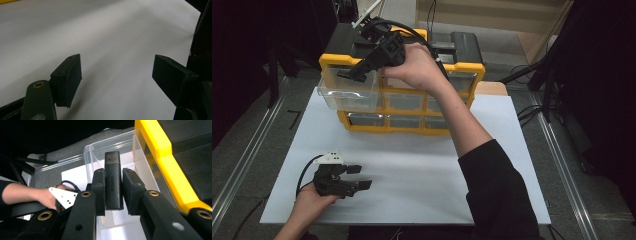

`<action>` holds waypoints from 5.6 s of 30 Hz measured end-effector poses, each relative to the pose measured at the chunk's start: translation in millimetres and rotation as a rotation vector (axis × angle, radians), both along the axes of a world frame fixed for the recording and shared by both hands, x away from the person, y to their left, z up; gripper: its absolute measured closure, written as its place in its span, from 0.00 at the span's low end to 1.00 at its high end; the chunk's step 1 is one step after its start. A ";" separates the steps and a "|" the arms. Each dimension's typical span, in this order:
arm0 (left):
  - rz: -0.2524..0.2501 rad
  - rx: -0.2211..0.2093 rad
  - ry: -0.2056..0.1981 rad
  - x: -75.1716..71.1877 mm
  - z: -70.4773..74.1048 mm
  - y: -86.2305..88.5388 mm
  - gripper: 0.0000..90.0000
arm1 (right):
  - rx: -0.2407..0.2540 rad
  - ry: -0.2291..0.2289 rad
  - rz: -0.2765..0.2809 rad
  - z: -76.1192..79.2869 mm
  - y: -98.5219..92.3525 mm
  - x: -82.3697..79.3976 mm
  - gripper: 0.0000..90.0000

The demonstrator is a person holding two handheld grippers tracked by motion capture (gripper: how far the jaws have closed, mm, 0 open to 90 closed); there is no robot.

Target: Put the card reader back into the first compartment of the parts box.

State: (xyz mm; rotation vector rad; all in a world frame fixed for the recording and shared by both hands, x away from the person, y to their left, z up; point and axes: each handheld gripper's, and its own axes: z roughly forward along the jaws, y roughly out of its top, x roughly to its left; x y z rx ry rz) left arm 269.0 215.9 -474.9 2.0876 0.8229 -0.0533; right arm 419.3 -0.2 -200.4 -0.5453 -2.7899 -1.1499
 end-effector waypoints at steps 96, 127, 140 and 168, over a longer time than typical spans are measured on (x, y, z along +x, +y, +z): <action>0.017 0.017 -0.002 1.1 -1.8 -0.8 0.28 | 0.091 0.017 -0.190 -163.4 -121.4 -72.6 0.28; -0.001 0.024 -0.023 -0.6 -1.2 -3.0 0.31 | 0.110 0.047 -0.271 -234.0 -149.9 -104.6 0.28; 0.003 0.026 -0.020 0.1 -1.7 -2.7 0.31 | 0.102 0.066 -0.364 -262.3 -177.2 -125.8 0.27; 0.000 0.028 -0.016 0.2 -1.8 -3.5 0.31 | 0.087 0.043 -0.460 -284.0 -238.0 -162.3 0.27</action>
